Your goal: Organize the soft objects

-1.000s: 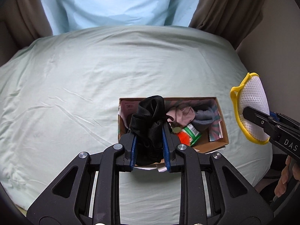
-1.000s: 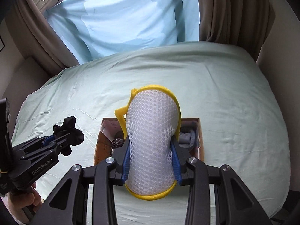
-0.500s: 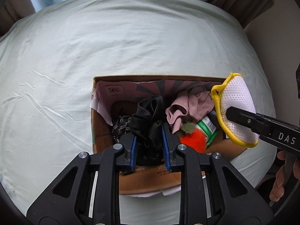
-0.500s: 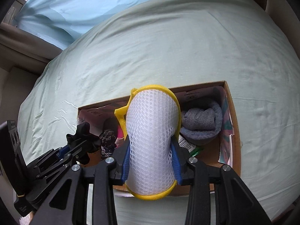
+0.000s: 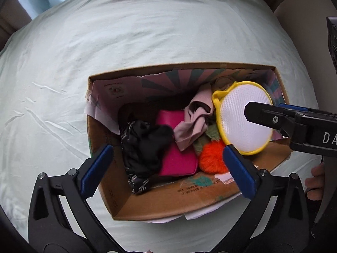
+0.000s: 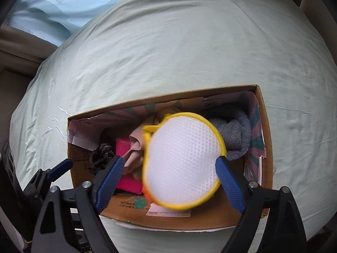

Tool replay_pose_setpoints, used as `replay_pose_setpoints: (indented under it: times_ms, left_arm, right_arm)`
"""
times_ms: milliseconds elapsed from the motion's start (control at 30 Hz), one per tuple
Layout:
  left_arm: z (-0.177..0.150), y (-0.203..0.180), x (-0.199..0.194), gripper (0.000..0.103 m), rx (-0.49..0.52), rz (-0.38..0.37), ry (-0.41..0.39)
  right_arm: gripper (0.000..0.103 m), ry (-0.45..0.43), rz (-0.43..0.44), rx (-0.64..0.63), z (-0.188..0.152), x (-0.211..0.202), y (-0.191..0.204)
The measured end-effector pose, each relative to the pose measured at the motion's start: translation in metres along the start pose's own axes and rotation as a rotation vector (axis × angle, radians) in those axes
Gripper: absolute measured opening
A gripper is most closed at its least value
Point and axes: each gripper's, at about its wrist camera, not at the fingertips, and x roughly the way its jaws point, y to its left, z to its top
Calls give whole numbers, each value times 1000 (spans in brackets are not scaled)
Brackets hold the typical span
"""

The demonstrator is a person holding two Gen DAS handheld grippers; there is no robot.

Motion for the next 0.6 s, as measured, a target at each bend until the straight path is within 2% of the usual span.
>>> replay_pose_setpoints:
  times_ms: [200, 367, 467, 600]
  left_arm:
    - [-12, -2, -4, 103, -18, 7, 13]
    - [-14, -5, -23, 103, -33, 32, -14]
    - [-15, -12, -50, 103, -39, 46, -51]
    - [-17, -26, -107, 103, -64, 56, -123]
  right_arm:
    - [86, -25, -9, -24, -7, -7, -2]
    - [86, -60, 10, -43, -10, -26, 1]
    - [86, -93, 26, -70, -14, -53, 4]
    - [86, -177, 33, -113, -23, -110, 6]
